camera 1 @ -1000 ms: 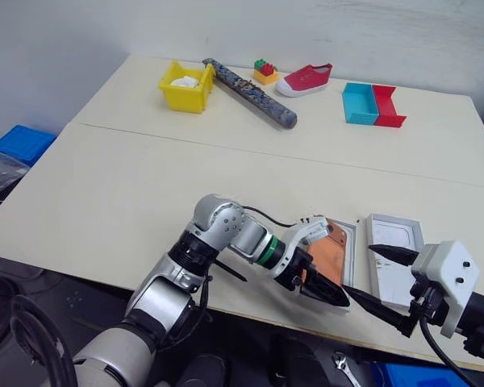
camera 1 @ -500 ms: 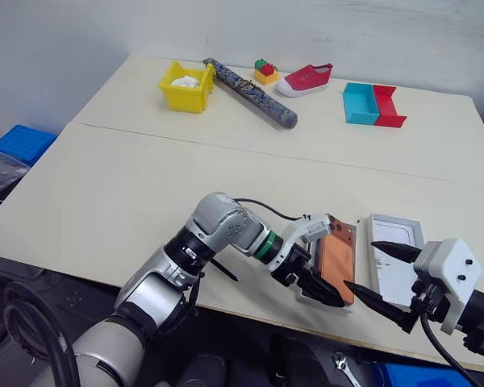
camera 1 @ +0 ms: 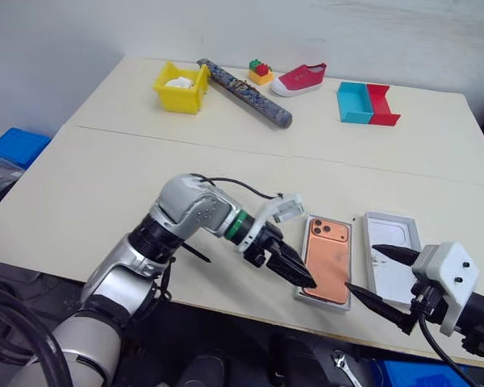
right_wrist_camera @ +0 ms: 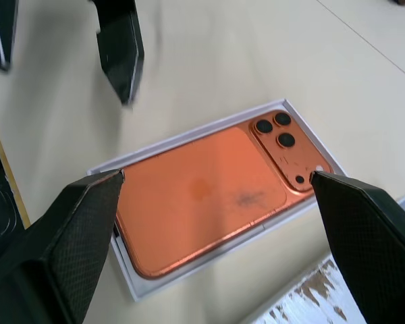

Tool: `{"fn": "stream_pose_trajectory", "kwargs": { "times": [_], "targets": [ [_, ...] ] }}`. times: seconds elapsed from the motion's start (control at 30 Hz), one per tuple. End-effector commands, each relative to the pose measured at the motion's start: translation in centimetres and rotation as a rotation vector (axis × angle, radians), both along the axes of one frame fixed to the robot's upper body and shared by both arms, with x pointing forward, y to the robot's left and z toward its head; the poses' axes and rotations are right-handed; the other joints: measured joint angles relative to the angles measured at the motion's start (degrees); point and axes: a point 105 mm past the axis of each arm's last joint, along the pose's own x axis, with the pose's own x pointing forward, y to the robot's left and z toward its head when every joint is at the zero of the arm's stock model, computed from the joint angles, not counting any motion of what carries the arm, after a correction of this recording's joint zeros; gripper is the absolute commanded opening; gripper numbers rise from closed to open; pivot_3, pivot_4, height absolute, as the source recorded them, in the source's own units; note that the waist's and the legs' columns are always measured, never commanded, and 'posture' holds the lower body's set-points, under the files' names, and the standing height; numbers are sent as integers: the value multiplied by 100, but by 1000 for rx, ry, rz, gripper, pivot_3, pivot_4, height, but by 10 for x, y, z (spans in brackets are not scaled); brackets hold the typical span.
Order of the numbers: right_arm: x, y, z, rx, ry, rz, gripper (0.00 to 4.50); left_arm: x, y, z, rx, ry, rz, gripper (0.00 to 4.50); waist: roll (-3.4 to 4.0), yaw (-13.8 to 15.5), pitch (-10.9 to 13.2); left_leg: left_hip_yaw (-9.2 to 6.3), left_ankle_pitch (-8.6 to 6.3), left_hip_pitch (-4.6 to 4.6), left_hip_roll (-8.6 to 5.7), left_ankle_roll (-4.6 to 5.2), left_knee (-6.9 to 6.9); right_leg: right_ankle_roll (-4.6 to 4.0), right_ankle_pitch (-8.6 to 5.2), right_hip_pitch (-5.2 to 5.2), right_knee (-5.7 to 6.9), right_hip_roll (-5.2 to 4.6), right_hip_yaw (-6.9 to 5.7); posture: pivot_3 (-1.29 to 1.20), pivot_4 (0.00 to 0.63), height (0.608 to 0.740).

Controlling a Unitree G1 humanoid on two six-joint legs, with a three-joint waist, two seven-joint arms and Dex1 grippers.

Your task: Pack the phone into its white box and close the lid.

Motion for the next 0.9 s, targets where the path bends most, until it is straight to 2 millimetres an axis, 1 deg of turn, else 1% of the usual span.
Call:
{"fn": "stream_pose_trajectory", "kwargs": {
  "times": [0.03,0.1,0.17,0.2,0.23,0.27,0.33,0.4,0.53,0.63,0.8,0.83,0.87,0.9],
  "targets": [
    [4,-8,0,2,1,-116,4500,19,18,14,-108,-158,58,3895,0,0,0,0,0,0,0,0,0,-1,0,0,1,0,0,0,150,740],
    [9,-15,-2,25,13,-205,4500,26,27,18,-149,-236,72,3895,0,13,0,0,0,0,1,0,2,-1,0,0,1,0,0,0,150,740],
    [15,-20,-8,51,29,-311,4500,30,40,27,-225,-381,50,3895,1,22,-1,-1,0,-2,0,0,4,-2,0,0,0,-1,-2,0,150,740],
    [17,-21,-11,57,45,-349,4500,28,45,29,-245,-437,16,4224,1,17,-1,-2,0,-3,0,0,3,-2,0,0,0,-2,-2,0,150,740],
    [19,-22,-16,61,59,-388,4500,26,52,29,-256,-495,-25,4427,2,19,-1,-1,0,-4,1,0,3,-2,0,-1,-1,-1,-3,0,150,740],
    [21,-23,-21,68,75,-422,4500,24,56,27,-254,-565,-66,4467,3,18,-2,-1,0,-6,1,0,2,-3,0,-2,-1,-1,-5,0,150,740],
    [24,-22,-30,87,105,-473,4500,22,62,22,-249,-652,-127,4467,5,18,-3,-2,0,-7,2,0,0,-4,-1,-2,-2,-1,-8,0,150,740],
    [28,-25,-39,98,133,-533,4500,20,62,22,-272,-690,-145,4467,5,36,-3,-2,0,-8,0,0,1,-4,-1,-1,-3,-3,-8,0,150,740],
    [41,-31,-51,124,145,-638,4500,28,55,33,-326,-752,-76,4467,3,30,-5,-4,1,-16,-4,8,7,-1,1,-1,5,-5,-9,0,150,740],
    [50,-33,-56,140,143,-668,3926,32,53,37,-337,-774,-52,4500,3,1,-5,-4,0,-16,-4,10,6,-1,1,-2,6,-3,-9,0,150,740],
    [56,-30,-64,160,150,-687,2245,33,54,39,-340,-773,-31,4500,2,-23,-8,-3,0,-11,-3,10,7,-1,1,-1,20,-2,-7,0,150,740],
    [57,-29,-63,168,146,-681,1987,33,54,38,-339,-770,-30,4500,2,-27,-8,-3,0,-10,-3,10,7,-1,1,-1,21,-2,-7,0,150,740],
    [57,-27,-61,182,138,-670,1628,32,54,37,-339,-769,-30,4500,2,-26,-8,-3,0,-11,-4,10,7,-1,1,-1,21,-2,-6,0,150,740],
    [56,-25,-58,195,134,-660,1628,32,54,36,-338,-764,-29,4500,1,-25,-8,-3,0,-11,-4,10,7,-1,1,-1,20,-2,-7,0,150,740]
  ]
}}
